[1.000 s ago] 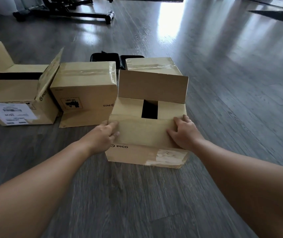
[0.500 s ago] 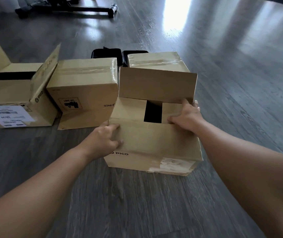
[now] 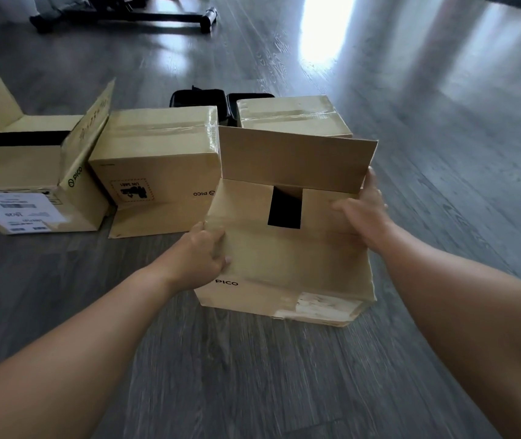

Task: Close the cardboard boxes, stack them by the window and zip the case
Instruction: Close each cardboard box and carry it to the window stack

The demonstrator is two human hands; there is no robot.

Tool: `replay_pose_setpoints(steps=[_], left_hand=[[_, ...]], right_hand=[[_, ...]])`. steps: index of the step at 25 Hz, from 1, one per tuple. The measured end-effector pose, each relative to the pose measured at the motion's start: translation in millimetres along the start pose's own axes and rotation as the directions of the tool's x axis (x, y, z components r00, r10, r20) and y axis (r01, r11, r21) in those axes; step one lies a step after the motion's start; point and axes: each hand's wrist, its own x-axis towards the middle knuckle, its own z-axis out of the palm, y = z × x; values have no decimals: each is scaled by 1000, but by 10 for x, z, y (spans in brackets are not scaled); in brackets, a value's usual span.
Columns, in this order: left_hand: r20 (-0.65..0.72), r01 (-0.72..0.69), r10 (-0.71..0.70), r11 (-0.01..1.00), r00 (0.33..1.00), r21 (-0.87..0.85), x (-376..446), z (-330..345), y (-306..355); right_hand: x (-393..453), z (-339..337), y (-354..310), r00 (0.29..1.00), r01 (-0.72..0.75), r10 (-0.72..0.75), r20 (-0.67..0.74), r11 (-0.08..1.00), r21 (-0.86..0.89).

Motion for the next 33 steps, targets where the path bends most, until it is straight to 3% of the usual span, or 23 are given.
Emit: replay_pose_setpoints(steps=[3, 5, 7, 9, 12, 15, 17, 22, 33], left_hand=[[10, 2, -2, 1000, 1000, -22, -55, -30, 28], [8, 2, -2, 999, 1000, -44, -87, -42, 53], [-3, 12, -12, 998, 1000, -56, -111, -38, 65], [-18, 40, -40, 999, 999, -33, -142, -21, 70], [-87, 88, -93, 995, 992, -53, -158, 11, 65], [-165, 139, -161, 981, 973, -138, -138, 36, 92], [-137, 178, -201, 971, 970, -160, -96, 38, 97], [-24, 210, -216, 966, 976, -154, 26, 42, 94], [-211, 175, -202, 975, 956, -138, -174, -172, -95]], right_hand=[[-162, -115, 53, 996, 58, -69, 48, 978, 203], [-324, -158, 152, 988, 121, -135, 71, 977, 174], [-452, -212, 261, 985, 149, -153, 77, 987, 61], [-521, -297, 331, 979, 191, -176, 106, 968, -162], [-683, -279, 371, 949, 286, -168, 266, 814, -505], [-843, -38, 344, 965, 216, -66, 253, 745, -631], [-881, 94, 275, 978, 137, 12, 207, 713, -687], [-855, 76, 221, 979, 100, 45, 201, 749, -655], [-996, 176, -171, 962, 264, -161, 222, 764, -589]])
